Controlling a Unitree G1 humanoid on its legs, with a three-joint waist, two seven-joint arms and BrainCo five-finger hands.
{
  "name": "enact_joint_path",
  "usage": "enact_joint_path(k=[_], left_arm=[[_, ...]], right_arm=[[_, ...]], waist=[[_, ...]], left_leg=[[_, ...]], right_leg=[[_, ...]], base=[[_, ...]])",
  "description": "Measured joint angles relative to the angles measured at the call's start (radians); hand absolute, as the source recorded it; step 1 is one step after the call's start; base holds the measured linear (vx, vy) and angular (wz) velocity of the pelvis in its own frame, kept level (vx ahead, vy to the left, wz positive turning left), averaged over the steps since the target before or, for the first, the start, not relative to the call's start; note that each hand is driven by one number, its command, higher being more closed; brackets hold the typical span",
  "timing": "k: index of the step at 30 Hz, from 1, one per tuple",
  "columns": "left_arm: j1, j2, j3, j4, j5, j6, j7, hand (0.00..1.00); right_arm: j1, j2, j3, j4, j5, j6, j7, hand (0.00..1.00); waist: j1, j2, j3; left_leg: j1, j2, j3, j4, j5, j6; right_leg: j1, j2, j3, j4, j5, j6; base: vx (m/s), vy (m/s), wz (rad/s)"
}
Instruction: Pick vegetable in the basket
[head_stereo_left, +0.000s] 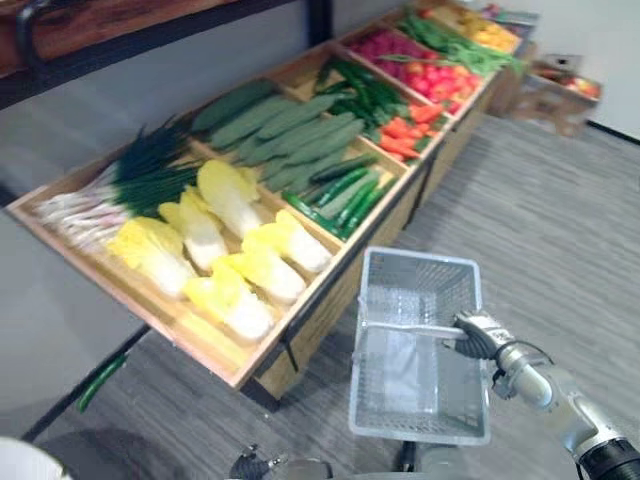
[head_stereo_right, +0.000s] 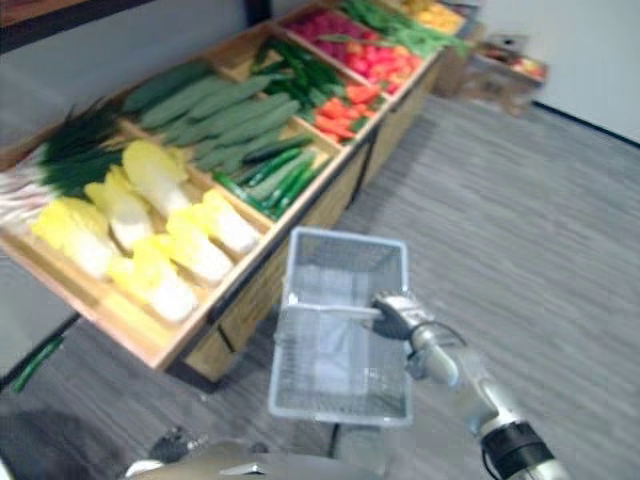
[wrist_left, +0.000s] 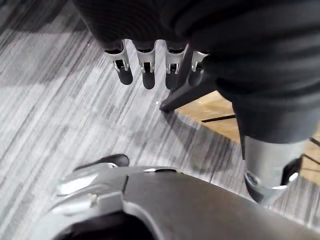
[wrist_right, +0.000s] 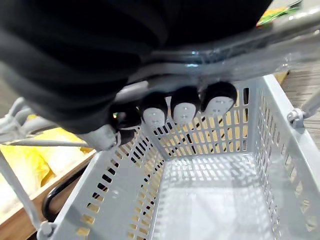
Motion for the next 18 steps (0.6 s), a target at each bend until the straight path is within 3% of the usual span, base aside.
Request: enact_joint_path(k=[2,3,6,7,8,9,11,12,13,14,15,16,17,18], left_arm=[[0.001,0.001,0.02,0.007,-0.01,0.0,-0.006,0.0],[0.009,0.004,0.037,0.008,-0.028,0.001,-0.006,0.0],[0.022,0.027,0.081,0.012,-0.036,0.001,-0.004,0.0],[0.028,0.04,0.107,0.031,-0.036,0.002,-0.002,0.0],[0.016,0.016,0.133,0.053,-0.039,0.005,0.001,0.0],[0.014,-0.002,0.137,0.053,-0.039,0.004,-0.001,0.0],[0.008,-0.033,0.177,0.055,-0.04,-0.001,0.006,0.0],[0.007,-0.033,0.177,0.053,-0.04,-0.002,0.005,0.0],[0.005,-0.032,0.181,0.043,-0.04,-0.005,0.007,0.0],[0.001,-0.033,0.186,0.043,-0.042,-0.009,0.014,0.0],[-0.001,-0.031,0.186,0.044,-0.052,-0.009,0.017,0.0],[-0.004,-0.033,0.185,0.044,-0.069,-0.008,0.018,0.0],[-0.003,-0.043,0.179,0.046,-0.069,-0.003,0.018,0.0],[-0.002,-0.049,0.172,0.047,-0.068,0.003,0.018,0.0]], right_arm=[[-0.002,0.0,-0.008,-0.002,0.001,-0.001,0.001,1.0],[0.001,0.0,-0.007,0.001,0.0,0.01,0.004,1.0],[0.013,0.001,-0.005,0.009,-0.005,0.019,0.022,1.0],[0.025,0.001,-0.007,0.007,-0.001,0.012,0.026,1.0],[0.025,-0.001,-0.007,0.018,-0.001,0.017,0.026,1.0],[0.026,-0.003,-0.005,0.023,-0.001,0.019,0.027,1.0],[0.026,-0.033,-0.002,0.028,-0.018,0.025,0.028,1.0],[0.025,-0.048,-0.004,0.028,-0.018,0.024,0.028,1.0],[0.022,-0.069,-0.006,0.026,-0.018,0.023,0.028,1.0],[0.024,-0.077,-0.008,0.025,-0.018,0.022,0.028,1.0],[0.029,-0.076,-0.008,0.026,-0.018,0.024,0.028,1.0],[0.039,-0.074,-0.009,0.027,-0.019,0.032,0.028,1.0],[0.058,-0.075,-0.019,0.027,-0.019,0.039,0.027,1.0],[0.069,-0.072,-0.032,0.026,-0.019,0.039,0.025,1.0]], waist=[[0.001,0.003,-0.002],[0.004,-0.008,-0.005],[0.022,-0.034,-0.02],[0.024,-0.048,-0.027],[0.023,-0.009,-0.032],[0.023,-0.005,-0.033],[0.021,0.017,-0.045],[0.019,0.022,-0.05],[0.011,0.023,-0.051],[-0.01,0.022,-0.051],[-0.016,0.021,-0.05],[-0.02,0.012,-0.043],[-0.012,0.006,-0.038],[-0.014,0.011,-0.04]], left_leg=[[0.001,0.029,-0.045,0.009,-0.027,-0.047],[0.001,0.049,-0.084,0.016,-0.052,-0.088],[0.0,0.102,-0.136,0.024,-0.099,-0.165],[0.001,0.14,-0.165,0.023,-0.128,-0.215],[0.001,0.205,-0.195,0.026,-0.126,-0.239],[-0.009,0.227,-0.199,0.028,-0.096,-0.245],[-0.048,0.274,-0.212,0.026,0.07,-0.275],[-0.07,0.287,-0.224,0.029,0.104,-0.269],[-0.127,0.312,-0.233,0.04,0.183,-0.248],[-0.189,0.327,-0.209,0.049,0.271,-0.178],[-0.208,0.333,-0.174,0.043,0.322,-0.134],[-0.217,0.337,-0.068,0.061,0.364,-0.112],[-0.228,0.321,0.068,0.151,0.298,-0.135],[-0.228,0.307,0.131,0.192,0.263,-0.131]], right_leg=[[0.0,-0.012,0.07,-0.107,0.012,0.012],[-0.009,-0.038,0.102,-0.162,0.028,0.038],[-0.007,-0.073,0.128,-0.266,0.036,0.051],[0.013,-0.071,0.133,-0.287,0.074,0.124],[0.006,-0.02,0.085,-0.206,0.066,0.185],[0.001,-0.007,0.062,-0.175,0.037,0.168],[0.009,0.008,-0.036,-0.071,-0.027,0.108],[0.01,0.014,-0.066,-0.065,-0.037,0.092],[0.011,0.025,-0.123,-0.06,-0.051,0.067],[0.03,0.026,-0.193,-0.074,-0.063,0.044],[0.047,0.025,-0.228,-0.085,-0.067,0.031],[0.091,0.013,-0.285,-0.109,-0.073,0.006],[0.137,0.012,-0.324,-0.142,-0.073,-0.009],[0.162,0.012,-0.346,-0.159,-0.074,-0.013]], base=[[0.35,-0.349,1.12],[0.36,-0.415,0.9],[0.32,-0.521,0.75],[0.27,-0.67,0.85],[0.27,-0.693,0.87],[0.25,-0.658,0.84],[0.25,-0.609,0.98],[0.22,-0.519,1.13],[0.17,-0.493,1.34],[0.16,-0.6,1.46],[0.12,-0.555,1.55],[0.08,-0.475,1.2],[0.04,-0.316,1.05],[0.0,-0.24,0.88]])
